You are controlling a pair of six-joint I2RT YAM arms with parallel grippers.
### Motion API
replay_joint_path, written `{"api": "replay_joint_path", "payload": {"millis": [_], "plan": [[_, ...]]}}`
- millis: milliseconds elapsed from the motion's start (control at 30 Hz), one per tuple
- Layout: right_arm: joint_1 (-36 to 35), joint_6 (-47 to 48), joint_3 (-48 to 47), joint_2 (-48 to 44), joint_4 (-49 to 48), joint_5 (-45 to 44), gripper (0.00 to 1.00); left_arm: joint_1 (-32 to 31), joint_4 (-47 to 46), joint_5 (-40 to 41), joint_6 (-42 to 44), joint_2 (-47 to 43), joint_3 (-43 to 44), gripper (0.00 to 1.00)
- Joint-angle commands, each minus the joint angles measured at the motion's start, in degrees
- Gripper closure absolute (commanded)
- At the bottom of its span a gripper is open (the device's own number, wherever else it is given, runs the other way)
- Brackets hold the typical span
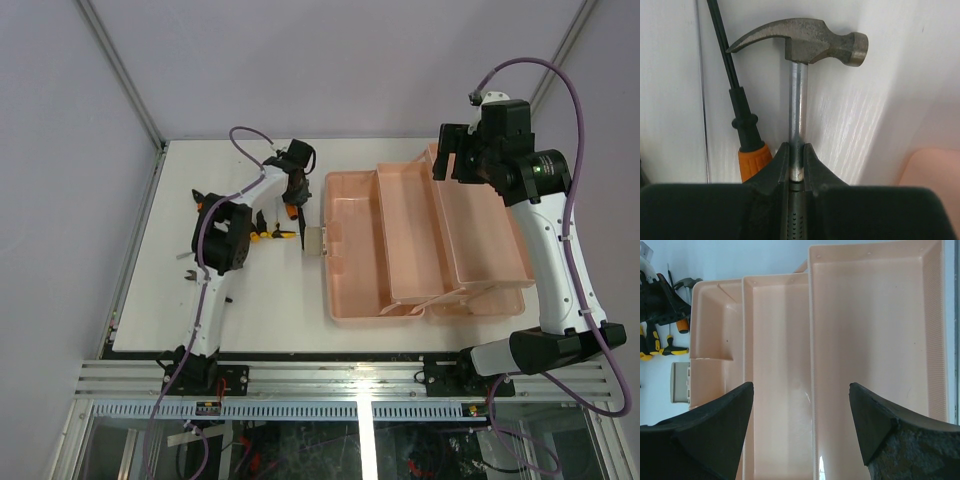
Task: Pack the tool kit
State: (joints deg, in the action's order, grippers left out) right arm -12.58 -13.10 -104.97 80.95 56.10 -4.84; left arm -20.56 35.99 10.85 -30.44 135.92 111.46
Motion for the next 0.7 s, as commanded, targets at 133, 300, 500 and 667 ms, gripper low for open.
{"api": "replay_joint_path", "payload": {"millis": [133,300,500,667], "plan": [[0.45,-0.53,0.24,-1.34,-3.94,3.28,0.16,-0.26,1.22,-4.16,5.69,-6.09,-4.69,1.0],[0.44,-0.27,0.52,-1.36,-4.24,3.87,0.15,-0.33,-0.56,-4.82,5.9,-8.92,-6.14,1.0],[0.42,-0.02,0.77,-1.65,-4.28,4.01,0.15,-0.32,-1.8,-4.94,7.03,-11.14,-5.95,1.0],[0.4,-0.18,1.04,-1.77,-4.59,5.06,0.15,-0.29,-1.47,-4.79,7.06,-12.59,-7.81,1.0]]}}
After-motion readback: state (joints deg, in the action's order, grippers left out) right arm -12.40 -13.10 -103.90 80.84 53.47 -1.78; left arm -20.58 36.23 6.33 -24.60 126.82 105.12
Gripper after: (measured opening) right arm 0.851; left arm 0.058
